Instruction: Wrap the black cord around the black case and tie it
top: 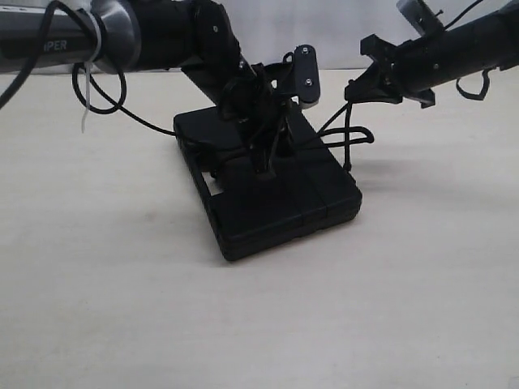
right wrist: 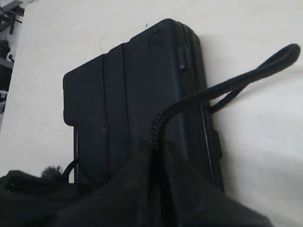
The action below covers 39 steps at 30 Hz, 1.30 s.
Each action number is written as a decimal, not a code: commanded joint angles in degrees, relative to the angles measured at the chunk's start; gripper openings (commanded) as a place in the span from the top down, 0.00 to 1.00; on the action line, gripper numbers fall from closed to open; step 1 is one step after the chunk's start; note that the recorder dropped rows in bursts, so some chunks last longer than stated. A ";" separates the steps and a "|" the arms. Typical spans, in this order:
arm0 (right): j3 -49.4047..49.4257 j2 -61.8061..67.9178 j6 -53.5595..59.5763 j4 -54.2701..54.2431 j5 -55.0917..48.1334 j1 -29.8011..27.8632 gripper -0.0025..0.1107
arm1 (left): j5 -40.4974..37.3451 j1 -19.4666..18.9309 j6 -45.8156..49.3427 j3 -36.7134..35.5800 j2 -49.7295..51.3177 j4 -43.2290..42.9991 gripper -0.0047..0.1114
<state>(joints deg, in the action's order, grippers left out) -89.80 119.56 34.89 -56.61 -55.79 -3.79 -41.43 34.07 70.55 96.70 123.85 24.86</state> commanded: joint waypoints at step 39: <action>-0.15 -0.11 1.73 6.55 -9.44 -0.23 0.94 | -0.20 -0.08 -14.00 0.02 -4.88 -3.12 0.44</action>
<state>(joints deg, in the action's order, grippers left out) -89.80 119.56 35.96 -50.10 -65.36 -3.79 -38.52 34.07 56.77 96.70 120.89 18.57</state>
